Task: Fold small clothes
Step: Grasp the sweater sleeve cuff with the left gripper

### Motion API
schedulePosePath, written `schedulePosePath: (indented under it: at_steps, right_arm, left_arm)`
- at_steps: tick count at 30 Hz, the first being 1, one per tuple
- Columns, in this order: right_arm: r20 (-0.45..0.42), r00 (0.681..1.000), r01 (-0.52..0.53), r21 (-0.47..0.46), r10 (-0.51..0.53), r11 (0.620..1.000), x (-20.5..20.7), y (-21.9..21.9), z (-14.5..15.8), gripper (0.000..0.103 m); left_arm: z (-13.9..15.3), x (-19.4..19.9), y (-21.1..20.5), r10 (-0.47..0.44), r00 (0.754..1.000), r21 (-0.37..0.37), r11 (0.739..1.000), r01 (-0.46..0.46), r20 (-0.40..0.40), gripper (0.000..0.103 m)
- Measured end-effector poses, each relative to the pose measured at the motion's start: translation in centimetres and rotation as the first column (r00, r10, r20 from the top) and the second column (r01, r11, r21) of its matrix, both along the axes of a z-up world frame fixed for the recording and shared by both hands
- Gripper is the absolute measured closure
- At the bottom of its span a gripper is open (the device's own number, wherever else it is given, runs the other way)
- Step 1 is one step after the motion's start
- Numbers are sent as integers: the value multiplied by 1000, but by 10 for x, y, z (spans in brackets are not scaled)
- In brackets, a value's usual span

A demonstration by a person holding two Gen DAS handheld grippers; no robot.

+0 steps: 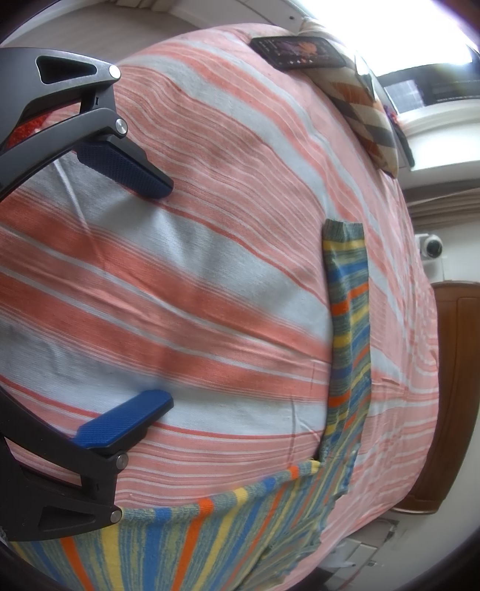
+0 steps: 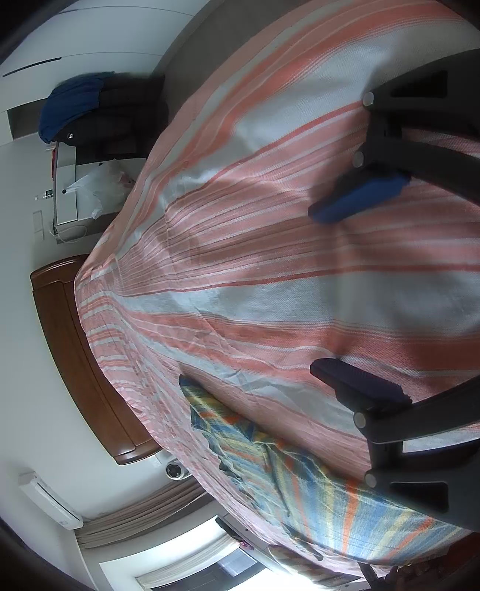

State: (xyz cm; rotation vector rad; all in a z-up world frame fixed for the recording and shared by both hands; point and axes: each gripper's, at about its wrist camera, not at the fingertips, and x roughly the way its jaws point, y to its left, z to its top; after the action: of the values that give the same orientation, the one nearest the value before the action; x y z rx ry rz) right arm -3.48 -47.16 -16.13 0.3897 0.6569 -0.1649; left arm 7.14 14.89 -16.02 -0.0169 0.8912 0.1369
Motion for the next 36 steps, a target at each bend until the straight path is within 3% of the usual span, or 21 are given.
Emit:
schedulePosePath:
  at_steps: [21,24,27,31,33,36]
  right_arm:
    - [0,1000,1,0,-1,1000,0,0,0,27]
    - [-2,1000,2,-2,-2,1000,0,1,0,27]
    - [-5,1000,3,-10,-3,1000,1,2,-1,27]
    - [-5,1000,3,-12,-3,1000,1,3,-1,27]
    - [-4,1000,1,-10,-1,1000,1,3,-1,27]
    - [-1,1000,0,-9,0,1000,1,3,-1,27]
  left_arm:
    - [1,1,0,-3,1000,-7,1000,3,-10,0]
    - [11,2,6,-33,998,-78,997,28,-56,1]
    - [33,1,12,-100,995,-205,974,94,-19,1]
    - [69,42,41,-93,996,-258,962,92,10,1]
    - [73,78,65,-47,999,-272,961,39,-24,1]
    - [59,138,96,21,990,-224,973,-52,-136,1]
